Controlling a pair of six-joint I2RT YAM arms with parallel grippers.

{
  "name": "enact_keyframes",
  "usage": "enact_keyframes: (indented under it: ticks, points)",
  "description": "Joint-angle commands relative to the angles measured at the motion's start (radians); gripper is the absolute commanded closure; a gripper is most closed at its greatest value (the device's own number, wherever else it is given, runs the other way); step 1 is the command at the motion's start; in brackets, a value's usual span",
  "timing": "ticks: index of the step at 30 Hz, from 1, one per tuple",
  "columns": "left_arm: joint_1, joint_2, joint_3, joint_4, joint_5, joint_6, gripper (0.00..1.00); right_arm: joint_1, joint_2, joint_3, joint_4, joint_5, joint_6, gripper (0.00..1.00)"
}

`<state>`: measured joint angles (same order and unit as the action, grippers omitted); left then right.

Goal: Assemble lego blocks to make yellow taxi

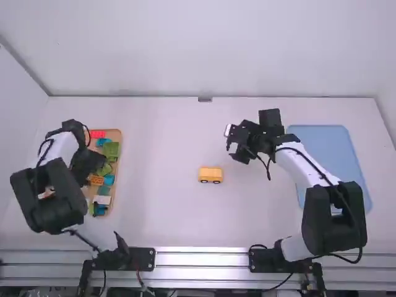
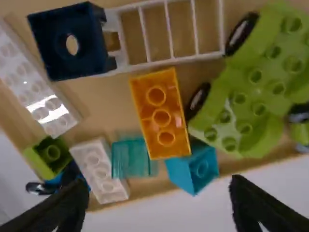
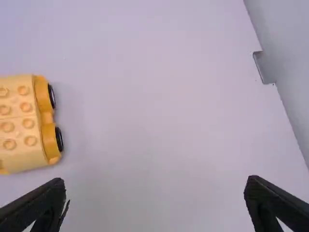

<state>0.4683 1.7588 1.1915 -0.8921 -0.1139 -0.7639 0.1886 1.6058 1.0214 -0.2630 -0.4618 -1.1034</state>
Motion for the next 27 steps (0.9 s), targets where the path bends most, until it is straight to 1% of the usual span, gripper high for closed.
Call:
enact_keyframes:
  ticks: [1, 3, 5, 7, 8, 10, 12, 19, 27]
  points:
    - [0.017, 0.043, -0.007, 0.001, 0.003, 0.026, 0.32, 0.003, -0.01, 0.004, -0.002, -0.013, 0.006, 0.02]
    - [0.013, 0.065, -0.007, 0.014, 0.003, 0.027, 0.35, 0.003, -0.01, 0.004, -0.002, -0.014, 0.006, 0.02]
    - [0.009, 0.083, -0.007, 0.018, -0.011, 0.009, 0.43, 0.003, -0.01, 0.004, -0.002, -0.013, 0.007, 0.02]
    - [0.01, 0.085, -0.007, 0.014, -0.007, 0.013, 0.47, 0.003, -0.01, 0.004, -0.002, -0.013, 0.006, 0.02]
    - [0.01, 0.085, -0.007, 0.013, -0.007, 0.012, 0.53, 0.003, -0.01, 0.004, -0.002, -0.013, 0.006, 0.02]
    - [0.009, 0.085, -0.007, 0.013, -0.008, 0.009, 0.56, 0.003, -0.01, 0.004, -0.002, -0.013, 0.007, 0.02]
    - [0.013, 0.086, -0.015, 0.02, -0.008, 0.009, 0.6, 0.003, -0.01, 0.004, -0.002, -0.013, 0.007, 0.02]
    - [0.008, 0.086, -0.08, 0.103, -0.007, 0.013, 0.56, 0.003, -0.01, 0.004, -0.002, -0.014, 0.006, 0.02]
    - [0.007, 0.086, -0.087, 0.131, -0.007, 0.013, 0.56, 0.003, -0.01, 0.004, -0.002, -0.041, 0.007, 0.02]
